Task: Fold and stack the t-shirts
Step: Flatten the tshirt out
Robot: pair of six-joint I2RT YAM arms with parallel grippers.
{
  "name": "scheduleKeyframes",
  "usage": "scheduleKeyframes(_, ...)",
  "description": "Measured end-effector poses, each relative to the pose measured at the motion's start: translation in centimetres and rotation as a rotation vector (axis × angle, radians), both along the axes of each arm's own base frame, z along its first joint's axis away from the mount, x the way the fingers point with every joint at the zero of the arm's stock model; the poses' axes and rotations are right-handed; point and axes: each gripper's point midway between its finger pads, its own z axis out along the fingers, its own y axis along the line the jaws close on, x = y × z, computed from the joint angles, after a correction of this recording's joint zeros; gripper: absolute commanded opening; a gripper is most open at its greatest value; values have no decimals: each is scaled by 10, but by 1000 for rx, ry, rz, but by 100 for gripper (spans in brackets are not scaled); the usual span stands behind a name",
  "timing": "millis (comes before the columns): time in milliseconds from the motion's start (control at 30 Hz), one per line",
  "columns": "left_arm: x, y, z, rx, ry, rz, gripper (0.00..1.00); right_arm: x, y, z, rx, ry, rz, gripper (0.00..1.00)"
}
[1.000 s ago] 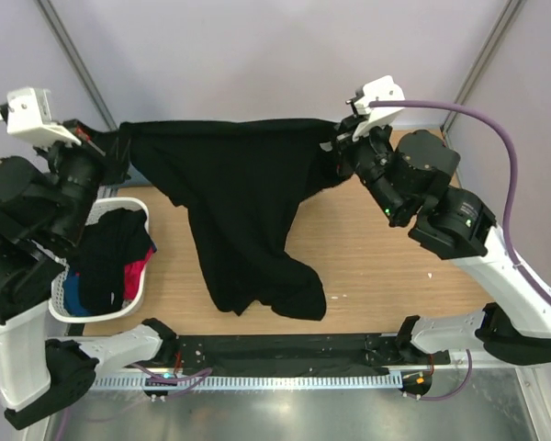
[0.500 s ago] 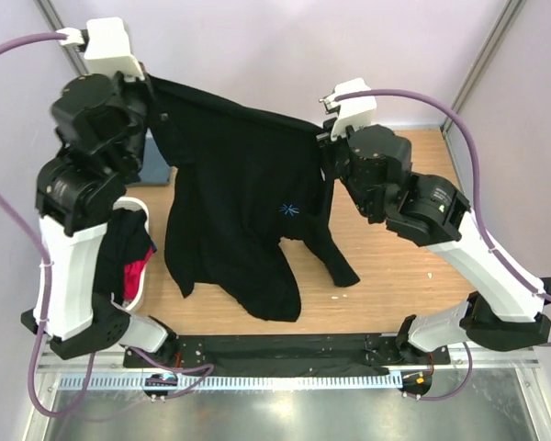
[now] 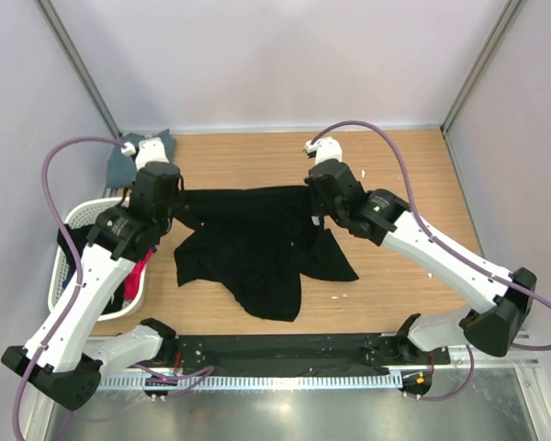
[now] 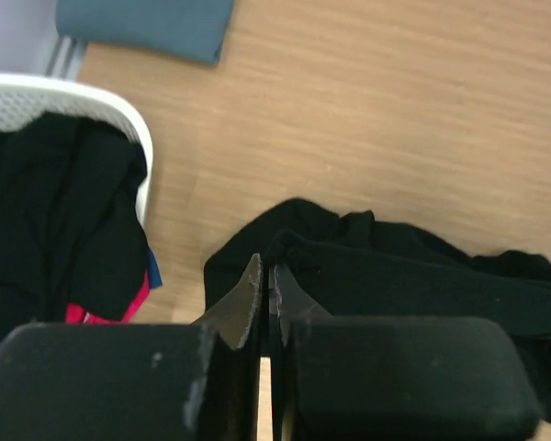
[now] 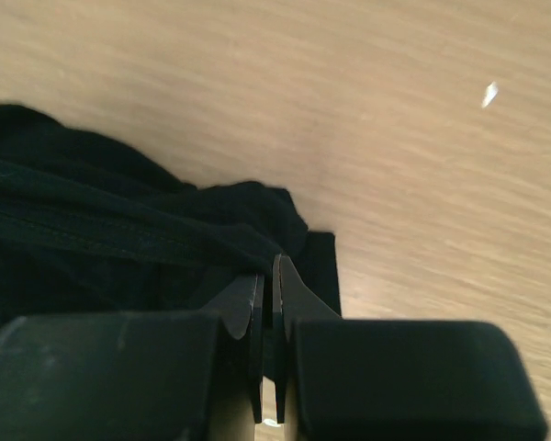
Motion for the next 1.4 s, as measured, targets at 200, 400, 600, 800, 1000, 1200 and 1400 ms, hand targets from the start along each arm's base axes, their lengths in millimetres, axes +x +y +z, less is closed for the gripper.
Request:
scheduleKeyframes(200,-24,11,-42,-28,72,38,0,-6,21,-74,4,158,87,1)
scheduleKeyframes(400,-6,12,-5,45,7,-5,0,-6,35,-91,20,203,130,1)
scheduleKeyframes(600,80,-25,57,89,-98,-79,0,11,23,-73,41,149,66,1)
scheduleKeyframes(800,190,-103,14,50,-18,-218,0,59,-53,-70,95,163,-174,1)
scheduleKeyframes(1000,277,-200,-78,-76,54,-355,0,84,-133,-101,106,255,-408,1)
scheduleKeyframes(1200,312,-313,-166,-269,29,-492,0,80,-223,-135,175,344,-678,1)
scheduleKeyframes(1400,312,-355,-178,-369,-37,-524,13,74,-241,-143,172,358,-746,1)
